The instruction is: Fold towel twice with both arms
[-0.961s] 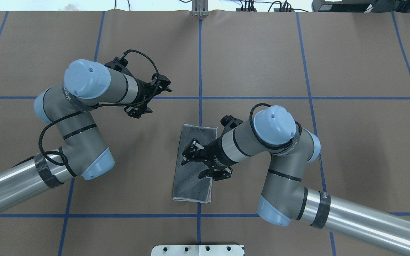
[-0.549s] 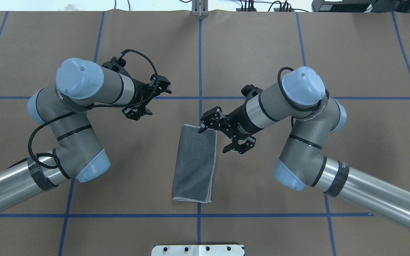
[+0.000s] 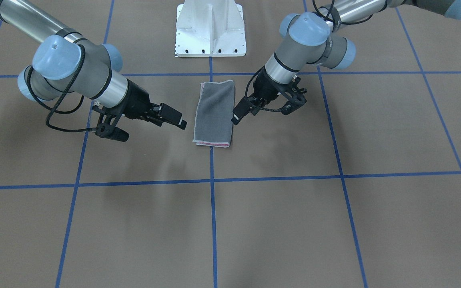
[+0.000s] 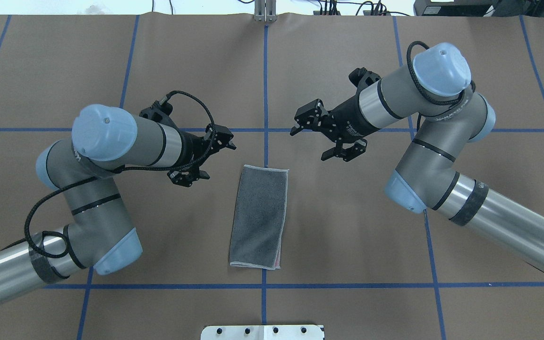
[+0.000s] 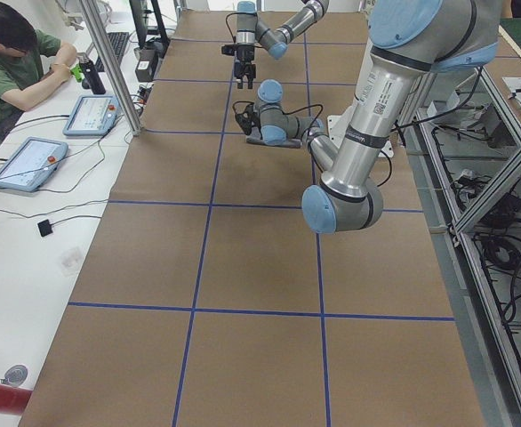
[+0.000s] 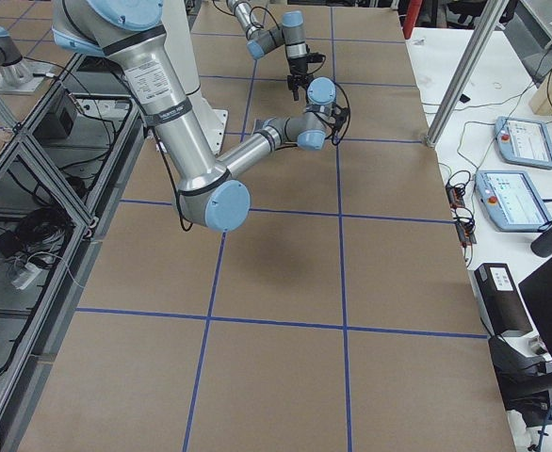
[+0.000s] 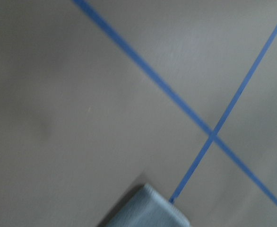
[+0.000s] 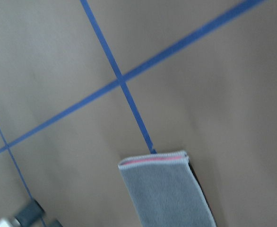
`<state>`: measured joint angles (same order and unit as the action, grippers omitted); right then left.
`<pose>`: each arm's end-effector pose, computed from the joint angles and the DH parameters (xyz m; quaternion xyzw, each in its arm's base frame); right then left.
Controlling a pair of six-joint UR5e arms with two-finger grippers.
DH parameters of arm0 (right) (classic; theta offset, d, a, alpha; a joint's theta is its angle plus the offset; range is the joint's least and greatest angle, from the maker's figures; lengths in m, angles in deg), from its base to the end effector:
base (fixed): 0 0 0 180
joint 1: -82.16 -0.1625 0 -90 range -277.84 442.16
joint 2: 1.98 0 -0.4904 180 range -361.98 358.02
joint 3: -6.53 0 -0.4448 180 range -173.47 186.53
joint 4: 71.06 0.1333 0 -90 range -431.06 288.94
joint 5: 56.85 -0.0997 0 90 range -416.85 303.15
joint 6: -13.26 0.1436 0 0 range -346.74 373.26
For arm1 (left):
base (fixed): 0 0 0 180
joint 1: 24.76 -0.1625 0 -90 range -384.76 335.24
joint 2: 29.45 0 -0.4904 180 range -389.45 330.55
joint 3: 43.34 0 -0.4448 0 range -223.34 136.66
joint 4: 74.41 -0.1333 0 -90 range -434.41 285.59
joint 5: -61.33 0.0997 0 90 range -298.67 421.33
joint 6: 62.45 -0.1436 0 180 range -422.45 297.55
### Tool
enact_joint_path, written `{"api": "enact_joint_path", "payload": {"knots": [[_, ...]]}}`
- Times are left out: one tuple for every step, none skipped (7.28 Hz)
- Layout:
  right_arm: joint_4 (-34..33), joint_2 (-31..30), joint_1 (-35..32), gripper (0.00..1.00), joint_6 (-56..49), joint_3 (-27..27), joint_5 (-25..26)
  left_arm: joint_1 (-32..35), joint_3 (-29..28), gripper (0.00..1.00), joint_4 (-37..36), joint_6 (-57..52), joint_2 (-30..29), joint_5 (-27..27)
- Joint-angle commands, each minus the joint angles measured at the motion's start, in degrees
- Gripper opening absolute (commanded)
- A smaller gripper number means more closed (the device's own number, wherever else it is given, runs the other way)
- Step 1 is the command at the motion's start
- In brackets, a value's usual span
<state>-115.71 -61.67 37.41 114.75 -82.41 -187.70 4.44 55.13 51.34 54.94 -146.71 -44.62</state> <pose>-0.5168 -0.5678 0.3013 -0.1035 -0.6236 0.1648 0.7571 0.6074 -0.4470 0.2880 -0.1035 0.5802 -0.3097 0.7462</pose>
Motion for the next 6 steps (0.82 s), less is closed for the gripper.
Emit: {"api": "enact_joint_path", "payload": {"knots": [[0.00,-0.08,-3.49,1.00,-4.09,1.91,0.07,-8.41,4.43,1.00,-0.33,1.44,4.30,6.42],[0.00,-0.08,-4.03,1.00,-5.41,2.27,0.07,-11.59,4.54,1.00,-0.42,1.44,4.50,8.80],[0.00,-0.08,-4.21,1.00,-5.42,2.36,0.16,-13.53,4.45,1.00,-0.42,1.44,4.67,9.87],[0.00,-0.08,-4.21,1.00,-5.42,2.36,0.16,-14.77,4.27,1.00,-0.59,1.53,4.67,10.84],[0.00,-0.08,-4.29,1.00,-5.42,2.36,0.16,-15.13,4.27,1.00,-0.60,1.53,4.67,10.93],[0.00,-0.08,-4.21,1.00,-5.42,2.27,0.16,-15.22,4.01,0.98,-0.60,1.53,4.76,10.85]]}}
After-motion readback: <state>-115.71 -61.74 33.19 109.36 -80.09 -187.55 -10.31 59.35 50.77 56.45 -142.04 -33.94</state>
